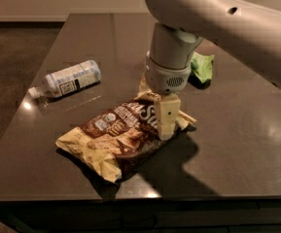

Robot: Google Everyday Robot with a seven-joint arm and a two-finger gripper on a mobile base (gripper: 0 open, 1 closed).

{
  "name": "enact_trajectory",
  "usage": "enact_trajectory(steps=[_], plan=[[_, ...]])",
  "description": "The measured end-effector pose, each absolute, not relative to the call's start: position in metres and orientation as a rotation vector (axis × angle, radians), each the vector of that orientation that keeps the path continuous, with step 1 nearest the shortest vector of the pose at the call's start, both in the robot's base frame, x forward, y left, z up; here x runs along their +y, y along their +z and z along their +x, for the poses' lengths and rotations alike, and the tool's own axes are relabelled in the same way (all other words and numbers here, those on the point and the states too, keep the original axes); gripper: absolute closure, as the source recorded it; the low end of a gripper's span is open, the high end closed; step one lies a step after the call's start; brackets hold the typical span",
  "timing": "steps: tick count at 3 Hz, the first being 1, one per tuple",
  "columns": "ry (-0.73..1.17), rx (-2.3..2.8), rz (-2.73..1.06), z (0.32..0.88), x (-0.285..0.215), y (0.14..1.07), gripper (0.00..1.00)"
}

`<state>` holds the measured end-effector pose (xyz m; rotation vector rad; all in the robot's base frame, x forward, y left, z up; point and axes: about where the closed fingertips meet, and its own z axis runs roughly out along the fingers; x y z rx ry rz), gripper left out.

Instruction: Move brown chip bag near blue plastic bottle

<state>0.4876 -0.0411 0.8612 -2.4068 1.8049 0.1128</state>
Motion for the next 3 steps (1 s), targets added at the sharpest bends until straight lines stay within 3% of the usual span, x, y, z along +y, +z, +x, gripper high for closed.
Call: enact_trajectory(steps=[3], plan=[[0.074, 1.739, -2.465, 0.49, -0.021, 0.89, 0.86]])
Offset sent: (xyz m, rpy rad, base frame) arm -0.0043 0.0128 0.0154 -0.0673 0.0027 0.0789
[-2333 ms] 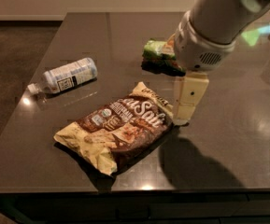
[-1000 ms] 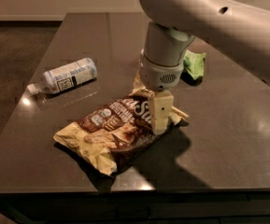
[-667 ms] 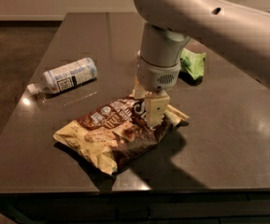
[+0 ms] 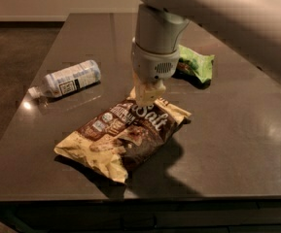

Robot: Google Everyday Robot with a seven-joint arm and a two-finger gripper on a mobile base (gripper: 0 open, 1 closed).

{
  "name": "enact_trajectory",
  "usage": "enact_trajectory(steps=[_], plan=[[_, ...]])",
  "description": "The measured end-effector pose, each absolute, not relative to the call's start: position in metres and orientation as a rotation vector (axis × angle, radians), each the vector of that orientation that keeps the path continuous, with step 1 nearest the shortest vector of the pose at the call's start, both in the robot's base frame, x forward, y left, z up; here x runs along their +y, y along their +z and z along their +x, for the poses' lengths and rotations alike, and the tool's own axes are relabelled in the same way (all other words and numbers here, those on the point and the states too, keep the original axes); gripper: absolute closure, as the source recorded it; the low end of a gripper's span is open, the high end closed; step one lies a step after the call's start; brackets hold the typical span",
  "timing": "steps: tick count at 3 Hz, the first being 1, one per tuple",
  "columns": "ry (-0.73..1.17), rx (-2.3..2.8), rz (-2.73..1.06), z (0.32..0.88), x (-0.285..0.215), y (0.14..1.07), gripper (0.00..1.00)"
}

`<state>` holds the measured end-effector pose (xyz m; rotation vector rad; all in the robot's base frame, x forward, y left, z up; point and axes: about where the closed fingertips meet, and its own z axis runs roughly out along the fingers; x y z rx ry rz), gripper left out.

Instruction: Move brown chip bag near blue plastic bottle

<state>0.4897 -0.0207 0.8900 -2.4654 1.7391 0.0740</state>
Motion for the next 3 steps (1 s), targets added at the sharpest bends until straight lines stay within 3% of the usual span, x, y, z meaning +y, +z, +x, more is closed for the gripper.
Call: enact_trajectory(steps=[1, 2, 3], plan=[[0.071, 1.692, -2.434, 0.498, 0.001, 0.925, 1.0], [0.065, 1.639, -2.407, 0.505, 0.027, 0.952, 1.0], [0.057, 1.623, -2.389, 0.509, 0.032, 0.954, 0.82]])
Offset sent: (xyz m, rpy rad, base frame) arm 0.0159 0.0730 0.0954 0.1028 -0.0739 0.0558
